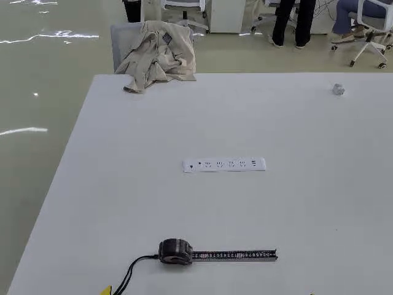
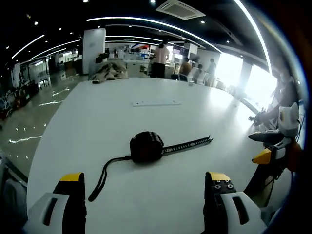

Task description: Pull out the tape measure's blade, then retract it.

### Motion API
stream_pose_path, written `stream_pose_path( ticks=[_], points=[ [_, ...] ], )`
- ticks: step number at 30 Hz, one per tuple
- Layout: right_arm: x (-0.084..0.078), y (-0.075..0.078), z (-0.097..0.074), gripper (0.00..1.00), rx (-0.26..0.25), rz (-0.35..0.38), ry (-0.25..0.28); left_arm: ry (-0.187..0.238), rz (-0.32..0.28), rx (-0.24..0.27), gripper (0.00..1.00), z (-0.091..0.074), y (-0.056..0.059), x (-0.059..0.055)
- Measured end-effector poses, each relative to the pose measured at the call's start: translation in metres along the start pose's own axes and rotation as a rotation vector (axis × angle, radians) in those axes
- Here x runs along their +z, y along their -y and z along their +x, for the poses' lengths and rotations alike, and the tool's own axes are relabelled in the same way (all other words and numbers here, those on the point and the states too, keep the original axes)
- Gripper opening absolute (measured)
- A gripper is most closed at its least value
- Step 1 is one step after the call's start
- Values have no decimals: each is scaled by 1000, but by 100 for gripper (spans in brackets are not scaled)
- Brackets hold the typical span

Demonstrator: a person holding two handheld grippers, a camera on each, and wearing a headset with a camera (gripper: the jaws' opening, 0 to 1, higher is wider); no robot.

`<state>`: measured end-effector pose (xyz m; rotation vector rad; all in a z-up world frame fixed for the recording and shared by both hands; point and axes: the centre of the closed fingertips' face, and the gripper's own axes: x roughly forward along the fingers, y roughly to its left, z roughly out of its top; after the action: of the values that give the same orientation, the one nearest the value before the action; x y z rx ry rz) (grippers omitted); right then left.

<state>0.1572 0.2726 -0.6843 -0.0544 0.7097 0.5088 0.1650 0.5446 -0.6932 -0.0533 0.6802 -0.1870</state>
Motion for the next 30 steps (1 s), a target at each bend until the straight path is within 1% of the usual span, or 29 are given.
stream_pose_path(
  ticks=[4,9,11,13,15,17,19,23,30],
  points=[
    [0,-1,1,99,0,-20,-5,3,-8,11,100,0,0,2],
    [-2,-4,7,99,5,-32,-15,8,-20,29,100,1,-2,4],
    [-3,-4,10,99,6,-38,-20,3,-21,29,100,4,-2,3],
    [-4,-4,12,98,8,-44,-22,1,-26,28,100,5,1,4],
    [-6,-3,14,98,10,-50,-27,-4,-25,27,100,8,2,2],
    [-7,-2,15,98,13,-66,-32,-8,-28,26,99,11,4,0],
    [-6,0,16,97,12,-101,-35,-13,-27,20,99,15,7,-1],
    [-9,2,20,96,28,-128,-49,-16,-20,12,98,23,13,0],
    [-12,8,27,94,46,-174,-73,-28,-50,-6,97,36,20,1]
  ],
)
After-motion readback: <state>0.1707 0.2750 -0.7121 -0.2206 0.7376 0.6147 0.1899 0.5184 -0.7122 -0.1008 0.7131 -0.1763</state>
